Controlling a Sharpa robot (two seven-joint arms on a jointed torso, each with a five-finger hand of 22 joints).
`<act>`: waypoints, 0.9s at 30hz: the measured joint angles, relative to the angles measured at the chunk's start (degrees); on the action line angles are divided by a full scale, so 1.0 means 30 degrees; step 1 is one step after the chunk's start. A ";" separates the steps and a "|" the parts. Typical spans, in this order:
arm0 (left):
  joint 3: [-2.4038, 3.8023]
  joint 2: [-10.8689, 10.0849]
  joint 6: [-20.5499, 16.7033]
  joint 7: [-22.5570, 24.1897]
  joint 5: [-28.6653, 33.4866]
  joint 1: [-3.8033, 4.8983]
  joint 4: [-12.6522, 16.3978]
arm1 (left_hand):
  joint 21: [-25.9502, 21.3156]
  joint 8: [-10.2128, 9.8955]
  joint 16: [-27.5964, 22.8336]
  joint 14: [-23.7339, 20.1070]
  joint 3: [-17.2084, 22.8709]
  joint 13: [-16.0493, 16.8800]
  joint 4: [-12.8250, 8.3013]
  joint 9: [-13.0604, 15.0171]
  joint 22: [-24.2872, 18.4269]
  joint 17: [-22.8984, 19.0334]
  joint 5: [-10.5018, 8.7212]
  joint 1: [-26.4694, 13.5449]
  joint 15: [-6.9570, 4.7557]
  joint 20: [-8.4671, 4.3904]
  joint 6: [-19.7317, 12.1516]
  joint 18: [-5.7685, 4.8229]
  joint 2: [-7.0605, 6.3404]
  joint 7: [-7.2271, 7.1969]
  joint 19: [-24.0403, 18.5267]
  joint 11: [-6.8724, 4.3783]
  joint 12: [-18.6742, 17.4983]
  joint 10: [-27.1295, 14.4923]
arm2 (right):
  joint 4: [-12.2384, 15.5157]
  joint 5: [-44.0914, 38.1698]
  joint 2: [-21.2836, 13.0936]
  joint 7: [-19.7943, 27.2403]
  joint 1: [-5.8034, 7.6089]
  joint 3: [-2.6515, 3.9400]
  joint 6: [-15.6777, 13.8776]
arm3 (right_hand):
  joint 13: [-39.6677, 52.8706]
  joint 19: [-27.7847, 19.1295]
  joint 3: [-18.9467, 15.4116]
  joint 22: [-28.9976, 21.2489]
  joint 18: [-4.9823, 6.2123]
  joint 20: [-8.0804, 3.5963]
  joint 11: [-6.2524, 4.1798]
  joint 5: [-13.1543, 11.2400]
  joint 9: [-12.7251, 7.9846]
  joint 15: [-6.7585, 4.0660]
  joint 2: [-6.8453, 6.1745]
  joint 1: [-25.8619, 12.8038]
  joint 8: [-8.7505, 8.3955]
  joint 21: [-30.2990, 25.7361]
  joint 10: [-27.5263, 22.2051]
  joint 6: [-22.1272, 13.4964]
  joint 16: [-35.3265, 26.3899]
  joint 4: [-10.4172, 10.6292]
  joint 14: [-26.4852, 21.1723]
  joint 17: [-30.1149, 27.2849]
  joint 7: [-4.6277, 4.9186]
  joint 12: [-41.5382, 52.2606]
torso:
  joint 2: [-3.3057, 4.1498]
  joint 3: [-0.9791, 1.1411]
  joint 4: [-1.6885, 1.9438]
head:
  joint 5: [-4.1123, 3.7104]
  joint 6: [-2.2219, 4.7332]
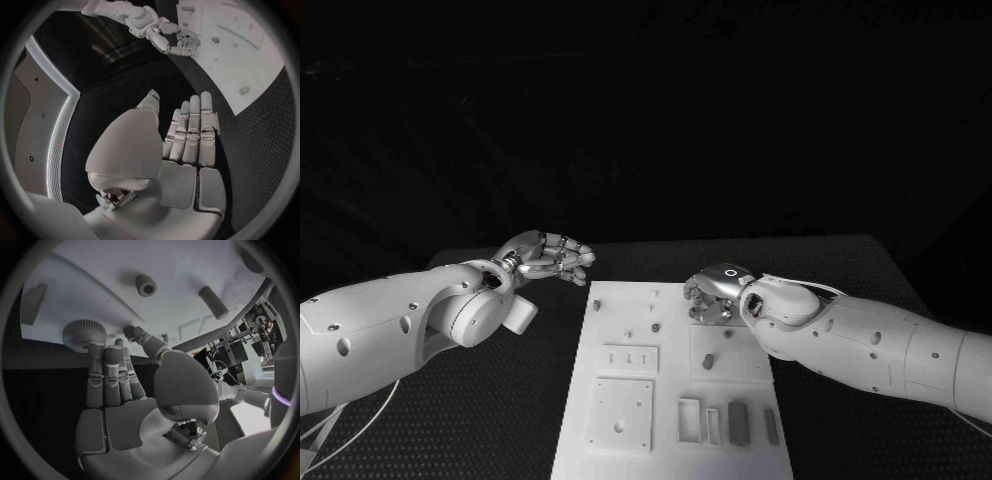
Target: Assemble the parts on the task board
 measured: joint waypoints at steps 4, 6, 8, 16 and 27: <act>0.0000 0.0000 0.0008 -0.0023 0.0011 0.0000 0.0000 | 0.0000 0.0000 -0.0075 0.0000 0.0000 0.0000 0.0000 0.0001 -0.0002 0.0024 0.0000 -0.0111 0.0000 0.0000 0.0000 -0.0027 -0.0045 0.0000 0.0000 0.0000 -0.0088 0.0000 | -0.0034 -0.0159 0.0109 -0.0044 -0.0063 -0.0012 -0.0134 | -0.0128 0.0031 0.0000 0.0000 -0.0059 -0.0022 0.0098 0.0000 0.0001 -0.0026 0.0000 -0.0001 0.0075 0.0000 0.0098 0.0070 0.0012 0.0000 0.0030 -0.0035 -0.0009 -0.0092 | 0.0108 0.0037 0.0016 | 0.0011 0.0066; 0.0000 0.0001 0.0014 -0.0041 0.0015 0.0000 0.0000 | -0.0053 0.0000 -0.0075 -0.0001 0.0000 0.0001 0.0000 0.0001 0.0000 0.0024 0.0000 -0.0159 0.0000 0.0000 0.0000 -0.0039 0.0003 0.0000 0.0000 0.0000 -0.0088 0.0000 | -0.0044 -0.0225 0.0161 -0.0048 -0.0133 -0.0027 -0.0195 | -0.0168 0.0033 0.0000 -0.0001 -0.0064 -0.0021 0.0139 0.0000 0.0001 -0.0027 0.0000 -0.0001 0.0126 0.0000 0.0139 0.0086 0.0103 0.0000 0.0031 -0.0049 0.0003 -0.0092 | 0.0156 0.0060 0.0040 | 0.0011 0.0081; 0.0000 0.0006 0.0018 -0.0055 0.0018 0.0000 0.0000 | -0.0097 0.0000 -0.0076 -0.0001 0.0000 0.0001 0.0000 0.0001 -0.0003 0.0047 0.0000 -0.0159 0.0000 0.0000 0.0000 -0.0069 0.0003 0.0000 0.0000 0.0000 -0.0088 0.0001 | -0.0044 -0.0292 0.0173 -0.0054 -0.0133 -0.0005 -0.0264 | -0.0155 0.0064 0.0000 -0.0001 -0.0108 0.0005 0.0201 0.0000 0.0001 -0.0026 0.0000 0.0000 0.0297 0.0000 0.0418 0.0144 0.0175 0.0000 0.0035 -0.0073 -0.0005 -0.0090 | 0.0200 0.0071 0.0055 | 0.0013 0.0084; 0.0000 -0.0004 0.0020 -0.0067 0.0025 0.0000 -0.0062 | -0.0098 0.0000 -0.0076 -0.0001 0.0053 0.0001 0.0054 0.0002 -0.0015 0.0087 0.0000 -0.0158 0.0000 -0.0005 0.0000 0.0142 0.0003 0.0000 0.0005 -0.0001 -0.0088 0.0001 | 0.0022 -0.0639 0.0113 -0.0085 -0.0139 0.0057 -0.0508 | 0.0124 0.0167 -0.0036 -0.0003 -0.0155 -0.0023 -0.0447 -0.0001 0.0244 -0.0584 0.0049 0.0048 0.0905 -0.0001 0.2213 0.1724 0.0312 0.0035 0.0027 -0.0140 -0.0244 0.0568 | 0.0330 0.0130 0.0070 | 0.0040 0.0066; 0.0000 -0.0055 0.0019 -0.0066 0.0031 0.0000 -0.0070 | -0.0099 0.0000 -0.0075 -0.0002 0.0054 0.0002 0.0054 0.0003 -0.0016 0.0108 0.0000 -0.0155 -0.0001 -0.0068 0.0000 0.0138 0.0001 0.0000 0.0069 -0.0002 -0.0089 0.0003 | 0.0114 -0.1027 0.0085 -0.0115 -0.0094 0.0094 -0.0644 | 0.0424 0.0308 -0.0056 -0.0003 -0.0164 -0.0101 -0.0666 -0.0064 0.0366 -0.0813 0.0158 -0.0001 0.1034 0.0000 0.2572 0.2312 0.0326 0.0053 0.0055 -0.0220 -0.0358 0.0778 | 0.0478 0.0236 0.0053 | 0.0022 0.0035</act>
